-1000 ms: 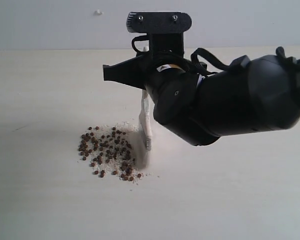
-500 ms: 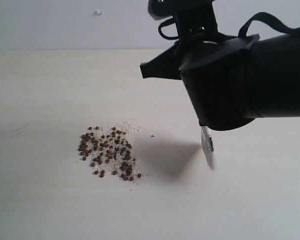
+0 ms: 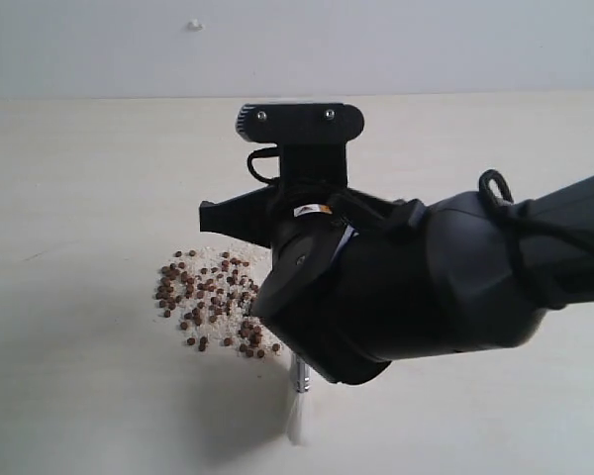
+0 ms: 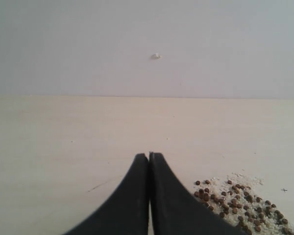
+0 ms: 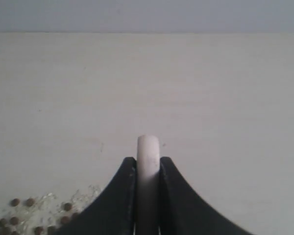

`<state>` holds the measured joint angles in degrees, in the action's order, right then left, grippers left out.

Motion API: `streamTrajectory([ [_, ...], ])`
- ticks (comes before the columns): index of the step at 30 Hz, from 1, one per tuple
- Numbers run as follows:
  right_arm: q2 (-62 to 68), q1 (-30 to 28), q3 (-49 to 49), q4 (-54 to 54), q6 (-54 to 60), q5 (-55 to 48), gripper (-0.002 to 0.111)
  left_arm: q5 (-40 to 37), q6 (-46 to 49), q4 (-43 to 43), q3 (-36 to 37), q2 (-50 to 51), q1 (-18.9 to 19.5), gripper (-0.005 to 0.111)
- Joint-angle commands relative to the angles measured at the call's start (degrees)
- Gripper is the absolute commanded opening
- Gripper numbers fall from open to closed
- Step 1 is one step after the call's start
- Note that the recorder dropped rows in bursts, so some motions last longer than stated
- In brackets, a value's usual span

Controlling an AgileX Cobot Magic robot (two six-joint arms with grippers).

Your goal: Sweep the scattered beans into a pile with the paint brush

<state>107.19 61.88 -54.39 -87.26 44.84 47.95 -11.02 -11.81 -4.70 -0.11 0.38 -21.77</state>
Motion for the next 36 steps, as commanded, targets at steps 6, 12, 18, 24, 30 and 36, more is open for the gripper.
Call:
streamTrajectory([
  [6,1.45,0.07,-2.25,1.78,-3.23,1.58,0.0,0.03,0.1,0.42,0.11,-0.16,0.14,0.0],
  [12,-2.06,0.07,-2.25,-0.14,4.32,4.73,0.0,0.03,0.1,0.42,0.11,-0.16,0.14,0.0],
  [18,-6.59,0.07,-2.25,-0.65,11.88,7.69,0.0,0.03,0.1,0.42,0.11,-0.16,0.14,0.0],
  [24,-7.26,3.68,-1.89,4.31,20.23,14.74,0.0,0.03,0.1,0.42,0.11,-0.16,0.14,0.0],
  [30,-4.74,11.81,1.19,14.67,14.71,22.01,0.0,0.03,0.1,0.42,0.11,-0.16,0.14,0.0],
  [36,0.32,12.42,2.26,16.3,9.01,22.01,0.0,0.03,0.1,0.42,0.11,-0.16,0.14,0.0],
])
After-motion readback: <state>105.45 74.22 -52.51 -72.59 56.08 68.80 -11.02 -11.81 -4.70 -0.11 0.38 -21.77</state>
